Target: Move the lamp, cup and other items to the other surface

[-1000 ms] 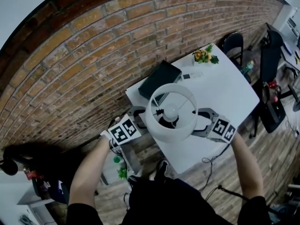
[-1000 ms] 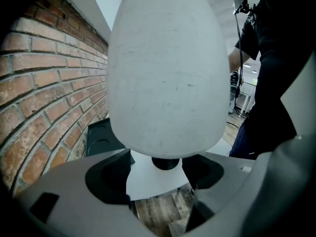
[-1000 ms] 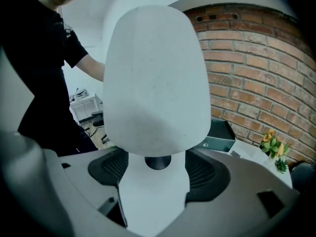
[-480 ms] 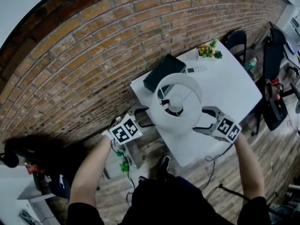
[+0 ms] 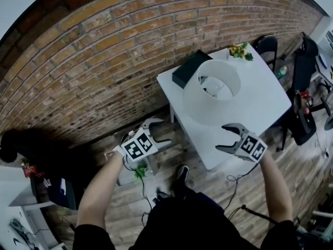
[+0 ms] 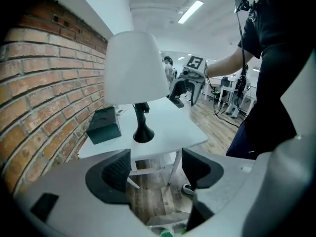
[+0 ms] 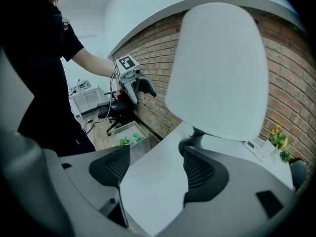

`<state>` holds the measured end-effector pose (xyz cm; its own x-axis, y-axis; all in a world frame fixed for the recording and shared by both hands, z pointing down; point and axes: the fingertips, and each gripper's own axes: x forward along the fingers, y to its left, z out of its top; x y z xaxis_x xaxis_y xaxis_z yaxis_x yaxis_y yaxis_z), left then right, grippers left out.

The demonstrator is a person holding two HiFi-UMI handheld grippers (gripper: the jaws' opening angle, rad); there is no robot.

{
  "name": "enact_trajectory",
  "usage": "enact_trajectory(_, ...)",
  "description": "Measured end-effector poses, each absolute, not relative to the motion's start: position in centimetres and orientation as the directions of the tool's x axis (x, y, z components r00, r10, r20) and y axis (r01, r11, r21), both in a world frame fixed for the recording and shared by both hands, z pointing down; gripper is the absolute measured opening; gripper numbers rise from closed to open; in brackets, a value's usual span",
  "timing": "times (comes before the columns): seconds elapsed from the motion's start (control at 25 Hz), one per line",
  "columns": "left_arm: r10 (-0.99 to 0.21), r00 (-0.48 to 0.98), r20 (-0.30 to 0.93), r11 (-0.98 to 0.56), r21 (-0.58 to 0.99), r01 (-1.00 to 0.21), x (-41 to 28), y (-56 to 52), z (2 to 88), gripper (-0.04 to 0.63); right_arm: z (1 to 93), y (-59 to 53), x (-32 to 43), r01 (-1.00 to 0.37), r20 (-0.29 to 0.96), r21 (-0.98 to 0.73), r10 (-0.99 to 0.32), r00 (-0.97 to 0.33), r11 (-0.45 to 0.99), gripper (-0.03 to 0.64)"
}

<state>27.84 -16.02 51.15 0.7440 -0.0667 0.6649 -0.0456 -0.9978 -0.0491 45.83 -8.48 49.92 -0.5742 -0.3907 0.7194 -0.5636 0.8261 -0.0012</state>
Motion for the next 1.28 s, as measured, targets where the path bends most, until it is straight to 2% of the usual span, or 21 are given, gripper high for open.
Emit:
enact_trajectory(0.56, -0.276, 0.726, 0.629, -0.95, -0.064, -0.306, 8.7, -3.1, 48.3, 0.321, 47.2, -2.0, 25.2, -0.286, 0.691, 0.09, -0.267, -0.672, 0.954, 0.328)
enact_trajectory(0.92, -0.459, 0.66, 0.595, -0.837, -0.039, -0.546, -3.3, 4.5, 50.2, 0.321, 47.0, 1.9, 15.4, -0.314, 0.63, 0.124, -0.319, -0.708, 0.941, 0.301)
enact_trajectory(1.28, -0.584, 0.519, 0.624, -0.658, 0.011, -0.753, -10.8, 7.5, 54.1, 0.279, 51.8, 1.2, 9.4, -0.328, 0.662, 0.08, -0.296, -0.689, 0.941, 0.295)
